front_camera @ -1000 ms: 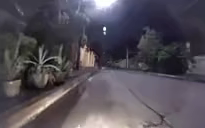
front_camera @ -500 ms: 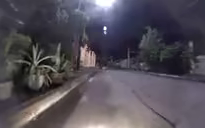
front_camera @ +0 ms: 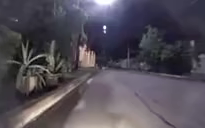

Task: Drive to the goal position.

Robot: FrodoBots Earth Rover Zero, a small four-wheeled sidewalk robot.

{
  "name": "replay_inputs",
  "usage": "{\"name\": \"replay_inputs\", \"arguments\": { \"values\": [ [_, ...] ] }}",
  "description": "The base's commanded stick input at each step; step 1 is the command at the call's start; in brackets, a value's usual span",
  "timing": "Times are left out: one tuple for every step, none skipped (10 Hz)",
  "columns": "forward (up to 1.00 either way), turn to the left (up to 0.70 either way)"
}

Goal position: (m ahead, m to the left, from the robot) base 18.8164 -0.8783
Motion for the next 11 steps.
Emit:
{"name": "replay_inputs", "arguments": {
  "values": [
    [0.5, 0.0],
    [0.5, 0.0],
    [0.5, 0.0],
    [0.5, 0.0],
    [0.5, 0.0],
    [0.5, 0.0],
    [0.5, 0.0],
    [0.5, 0.0],
    [0.5, 0.0],
    [0.5, 0.0],
    [0.5, 0.0]
  ]
}}
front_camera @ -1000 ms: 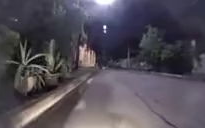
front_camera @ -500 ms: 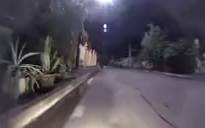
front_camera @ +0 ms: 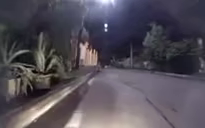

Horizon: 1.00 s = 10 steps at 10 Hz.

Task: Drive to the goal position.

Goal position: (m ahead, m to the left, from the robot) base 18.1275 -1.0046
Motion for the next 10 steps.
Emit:
{"name": "replay_inputs", "arguments": {
  "values": [
    [0.5, 0.0],
    [0.5, 0.0],
    [0.5, 0.0],
    [0.5, 0.0],
    [0.5, 0.0],
    [0.5, 0.0],
    [0.5, 0.0],
    [0.5, 0.0],
    [0.5, -0.42],
    [0.5, -0.5]
  ]
}}
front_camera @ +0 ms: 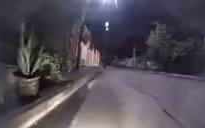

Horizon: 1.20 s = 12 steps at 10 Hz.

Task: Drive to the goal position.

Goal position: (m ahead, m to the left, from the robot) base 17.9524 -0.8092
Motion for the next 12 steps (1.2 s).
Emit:
{"name": "replay_inputs", "arguments": {
  "values": [
    [0.5, -0.5],
    [0.5, -0.5],
    [0.5, -0.4],
    [0.5, 0.0],
    [0.5, 0.0],
    [0.5, 0.0],
    [0.5, 0.0],
    [0.5, 0.0],
    [0.5, 0.0],
    [0.5, 0.0],
    [0.5, 0.0],
    [0.5, 0.0]
  ]
}}
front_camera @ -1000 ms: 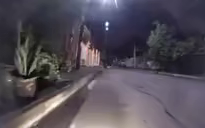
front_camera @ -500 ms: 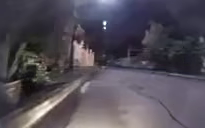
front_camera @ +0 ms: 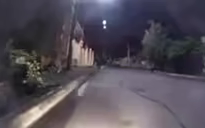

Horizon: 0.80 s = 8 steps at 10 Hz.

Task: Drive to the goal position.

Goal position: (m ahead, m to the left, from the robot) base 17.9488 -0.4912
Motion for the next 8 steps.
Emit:
{"name": "replay_inputs", "arguments": {
  "values": [
    [0.5, 0.0],
    [0.5, 0.0],
    [0.5, 0.0],
    [0.5, 0.0],
    [0.5, -0.5],
    [0.5, -0.5],
    [0.5, -0.5],
    [0.5, -0.5]
  ]
}}
